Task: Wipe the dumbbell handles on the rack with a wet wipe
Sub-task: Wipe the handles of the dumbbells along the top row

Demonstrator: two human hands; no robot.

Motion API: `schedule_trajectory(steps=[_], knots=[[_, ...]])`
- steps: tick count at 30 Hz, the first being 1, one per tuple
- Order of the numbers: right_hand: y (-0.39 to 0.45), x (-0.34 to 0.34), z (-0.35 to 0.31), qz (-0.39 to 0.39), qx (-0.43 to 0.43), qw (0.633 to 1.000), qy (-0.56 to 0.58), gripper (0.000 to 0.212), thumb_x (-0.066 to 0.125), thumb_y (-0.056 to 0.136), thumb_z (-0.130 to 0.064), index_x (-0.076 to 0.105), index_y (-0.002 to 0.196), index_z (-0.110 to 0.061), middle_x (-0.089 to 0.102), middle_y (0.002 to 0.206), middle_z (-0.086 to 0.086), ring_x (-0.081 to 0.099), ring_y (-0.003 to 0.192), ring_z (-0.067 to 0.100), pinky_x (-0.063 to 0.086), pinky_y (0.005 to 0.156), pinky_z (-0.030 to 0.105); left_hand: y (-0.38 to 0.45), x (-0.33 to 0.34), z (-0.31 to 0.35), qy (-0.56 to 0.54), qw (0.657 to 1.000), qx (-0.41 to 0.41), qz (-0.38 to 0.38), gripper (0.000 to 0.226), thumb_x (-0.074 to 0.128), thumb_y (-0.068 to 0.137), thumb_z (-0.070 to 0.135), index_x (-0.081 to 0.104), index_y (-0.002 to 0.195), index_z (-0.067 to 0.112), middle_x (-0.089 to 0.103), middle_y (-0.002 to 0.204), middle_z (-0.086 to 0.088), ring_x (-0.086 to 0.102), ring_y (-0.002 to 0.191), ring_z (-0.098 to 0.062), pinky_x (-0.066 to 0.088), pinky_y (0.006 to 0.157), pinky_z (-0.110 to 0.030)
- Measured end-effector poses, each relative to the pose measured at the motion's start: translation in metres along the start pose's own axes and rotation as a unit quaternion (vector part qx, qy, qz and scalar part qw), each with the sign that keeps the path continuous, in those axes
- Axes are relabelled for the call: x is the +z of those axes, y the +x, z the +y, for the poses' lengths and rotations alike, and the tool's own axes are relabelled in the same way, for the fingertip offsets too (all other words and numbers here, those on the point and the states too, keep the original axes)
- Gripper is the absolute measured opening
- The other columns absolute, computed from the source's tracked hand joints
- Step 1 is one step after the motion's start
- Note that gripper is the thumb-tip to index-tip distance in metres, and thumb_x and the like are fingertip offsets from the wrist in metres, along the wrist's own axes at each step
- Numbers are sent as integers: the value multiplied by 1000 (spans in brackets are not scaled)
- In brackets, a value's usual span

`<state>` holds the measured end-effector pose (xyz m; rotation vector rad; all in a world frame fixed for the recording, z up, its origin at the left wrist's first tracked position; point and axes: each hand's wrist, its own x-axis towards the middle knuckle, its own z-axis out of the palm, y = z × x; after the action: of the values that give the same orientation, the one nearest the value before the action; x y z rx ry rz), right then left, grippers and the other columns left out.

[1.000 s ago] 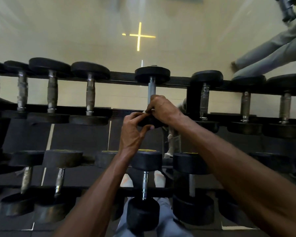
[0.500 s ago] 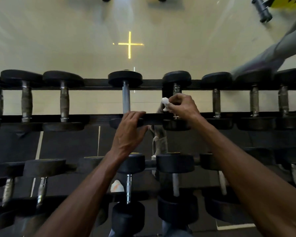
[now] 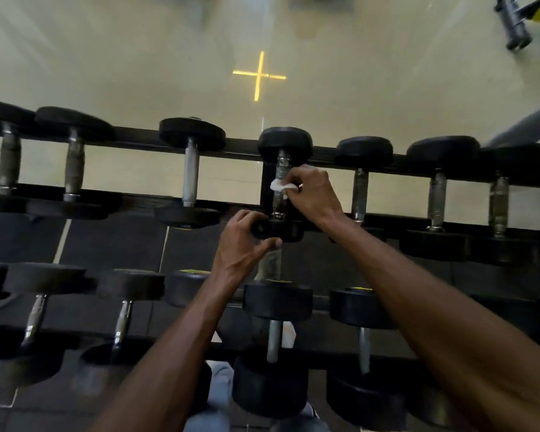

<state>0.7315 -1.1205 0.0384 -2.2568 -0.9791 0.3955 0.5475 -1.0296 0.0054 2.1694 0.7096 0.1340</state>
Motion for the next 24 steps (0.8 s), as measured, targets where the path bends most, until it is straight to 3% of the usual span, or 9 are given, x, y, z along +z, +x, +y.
schedule_trajectory(steps=[2,5,10,15,18,21,24], knots=[[0,7,2,-43,-48,998,-28,12,69,93,-13,77,101,-9,63,108,2,61,92,13,47,77,12,0,4,3,2,1000,-3,15,49,85,73,48,69,111,22,60,108,8,60,99,-12,56,88,-36],[-6,12,7,-134,-96,984,-66,21,62,99,-22,76,104,-7,57,113,5,58,98,15,51,86,27,3,7,6,18,999,5,27,45,87,73,43,68,106,19,61,107,4,59,98,-16,53,86,-31],[-7,9,15,-227,-135,957,-123,16,65,96,-20,74,106,-12,58,113,0,59,96,16,54,85,33,4,14,5,28,999,-1,45,41,88,73,38,62,99,21,61,99,5,57,92,-16,53,80,-34],[-4,9,14,-230,-181,946,-143,20,63,95,-14,75,110,-10,62,109,3,60,92,15,43,78,22,1,20,1,6,998,-11,64,42,87,72,39,64,101,19,62,101,2,58,93,-18,54,80,-37],[2,14,12,-246,-208,931,-170,19,62,97,-23,74,108,-12,61,102,0,61,87,15,40,74,21,-1,21,0,-3,998,-16,68,51,77,70,54,66,105,18,63,105,0,59,97,-19,54,82,-37],[9,12,8,-276,-223,916,-188,18,61,99,-25,72,102,-10,54,98,-6,56,82,9,35,70,14,-2,21,-2,-3,998,-11,68,56,69,71,62,66,105,18,62,105,0,59,97,-19,54,81,-36],[17,12,2,-279,-234,907,-210,13,59,99,-21,66,90,-15,50,95,-5,51,77,9,27,59,12,-1,22,-2,-5,997,-4,75,51,74,71,57,66,101,18,61,101,2,58,93,-18,53,78,-36]])
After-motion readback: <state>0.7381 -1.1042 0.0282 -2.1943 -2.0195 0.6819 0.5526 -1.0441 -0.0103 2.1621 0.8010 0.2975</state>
